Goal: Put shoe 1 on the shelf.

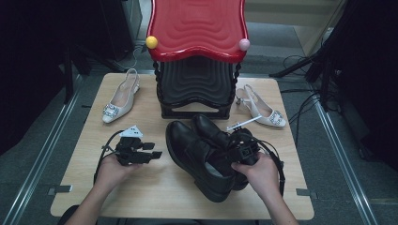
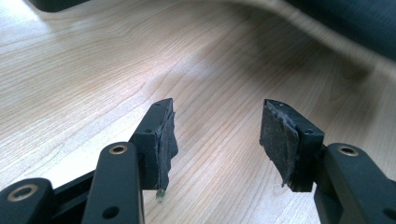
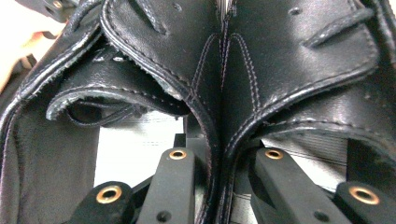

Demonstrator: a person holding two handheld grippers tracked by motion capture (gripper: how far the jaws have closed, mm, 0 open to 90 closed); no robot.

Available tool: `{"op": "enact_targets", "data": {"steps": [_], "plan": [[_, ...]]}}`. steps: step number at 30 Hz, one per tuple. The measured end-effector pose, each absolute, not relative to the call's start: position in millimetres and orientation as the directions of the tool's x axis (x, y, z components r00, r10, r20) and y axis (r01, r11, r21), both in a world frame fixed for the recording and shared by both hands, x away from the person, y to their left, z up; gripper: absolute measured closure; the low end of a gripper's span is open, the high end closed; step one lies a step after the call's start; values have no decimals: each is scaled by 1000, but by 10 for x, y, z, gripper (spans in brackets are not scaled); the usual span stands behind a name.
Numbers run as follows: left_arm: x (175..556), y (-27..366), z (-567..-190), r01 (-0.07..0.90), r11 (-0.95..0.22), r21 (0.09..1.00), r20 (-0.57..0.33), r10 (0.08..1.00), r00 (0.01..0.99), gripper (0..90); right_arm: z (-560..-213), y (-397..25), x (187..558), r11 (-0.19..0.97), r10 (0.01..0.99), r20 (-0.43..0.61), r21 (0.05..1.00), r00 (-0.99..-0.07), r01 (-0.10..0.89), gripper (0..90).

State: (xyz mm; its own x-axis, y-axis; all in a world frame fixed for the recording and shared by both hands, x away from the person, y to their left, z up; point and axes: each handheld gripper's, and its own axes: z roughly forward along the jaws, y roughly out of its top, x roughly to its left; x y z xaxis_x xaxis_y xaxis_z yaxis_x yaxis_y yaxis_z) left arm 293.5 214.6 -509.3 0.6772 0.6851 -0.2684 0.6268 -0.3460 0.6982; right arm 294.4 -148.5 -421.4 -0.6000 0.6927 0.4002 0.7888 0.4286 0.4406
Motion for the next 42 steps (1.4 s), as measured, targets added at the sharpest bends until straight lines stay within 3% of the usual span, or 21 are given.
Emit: {"op": "enact_targets", "data": {"steps": [12, 20, 30, 42], "plan": [[2876, 2136, -5095, 617, -387, 685, -239, 681, 692, 446, -3798, -1642, 2985, 339, 684, 422, 538, -595, 772, 825], [2833, 2158, -5105, 619, -384, 685, -241, 683, 690, 446, -3660, -1515, 3306, 274, 679, 439, 592, -588, 758, 826], [2828, 2153, -5109, 618, -389, 684, -244, 676, 696, 444, -3658, -1266, 3743, 108, 731, 465, 643, -499, 758, 825], [2829, 2164, -5102, 616, -387, 686, -248, 671, 698, 443, -3720, -976, 4062, -40, 852, 381, 731, -358, 682, 824]]}}
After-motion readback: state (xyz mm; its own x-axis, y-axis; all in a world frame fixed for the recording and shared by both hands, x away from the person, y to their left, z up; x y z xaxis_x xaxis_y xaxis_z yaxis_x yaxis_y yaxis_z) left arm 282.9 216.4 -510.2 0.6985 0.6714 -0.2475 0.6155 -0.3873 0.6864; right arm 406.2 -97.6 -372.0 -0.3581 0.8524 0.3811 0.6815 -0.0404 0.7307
